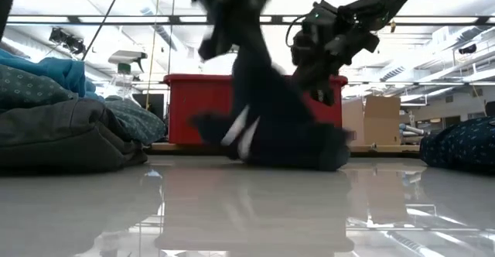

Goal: Fold laundry
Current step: Fold the dark blue shorts

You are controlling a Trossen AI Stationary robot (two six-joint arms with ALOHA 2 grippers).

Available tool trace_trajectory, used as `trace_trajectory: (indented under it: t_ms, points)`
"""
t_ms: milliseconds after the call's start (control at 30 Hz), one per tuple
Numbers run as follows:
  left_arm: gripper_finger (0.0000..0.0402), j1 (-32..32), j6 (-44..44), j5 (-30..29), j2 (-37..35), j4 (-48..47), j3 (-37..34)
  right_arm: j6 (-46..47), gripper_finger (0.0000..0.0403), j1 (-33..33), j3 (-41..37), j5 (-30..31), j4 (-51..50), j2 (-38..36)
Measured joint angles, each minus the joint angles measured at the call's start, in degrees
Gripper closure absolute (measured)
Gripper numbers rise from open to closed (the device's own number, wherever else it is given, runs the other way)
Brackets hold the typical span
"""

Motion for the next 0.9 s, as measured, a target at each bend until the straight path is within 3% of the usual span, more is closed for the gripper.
trace_trajectory:
  t_ms: [233, 333, 400, 467, 700, 900]
  points:
    - [0.0394, 3.5, 3.4, 0.0, -11.3, 7.9, 2.6, -3.3, 0.0326, -3.4, 0.0, 2.1, -1.4, -11.0]
    - [0.0390, 6.0, -2.5, -0.5, -13.0, 15.2, 2.7, -4.3, 0.0326, -3.2, 0.0, 5.3, -1.6, -16.9]
    - [0.0389, 7.0, -12.1, -0.5, -12.8, 17.3, 2.6, -4.8, 0.0326, -2.6, 0.0, 6.9, -1.8, -20.4]
    - [0.0388, 7.2, -19.1, -0.5, -11.2, 16.8, 2.2, -6.7, 0.0326, -2.1, 0.0, 8.9, -2.5, -23.4]
    - [0.0373, 13.7, -31.9, -3.9, -4.8, -1.0, -3.2, -10.2, 0.0326, -2.6, 0.1, 17.7, -8.1, -27.1]
    - [0.0327, 17.6, -28.0, 1.6, -4.3, -0.2, -5.4, -9.0, 0.0321, -0.7, -0.8, 17.9, -15.7, -25.8]
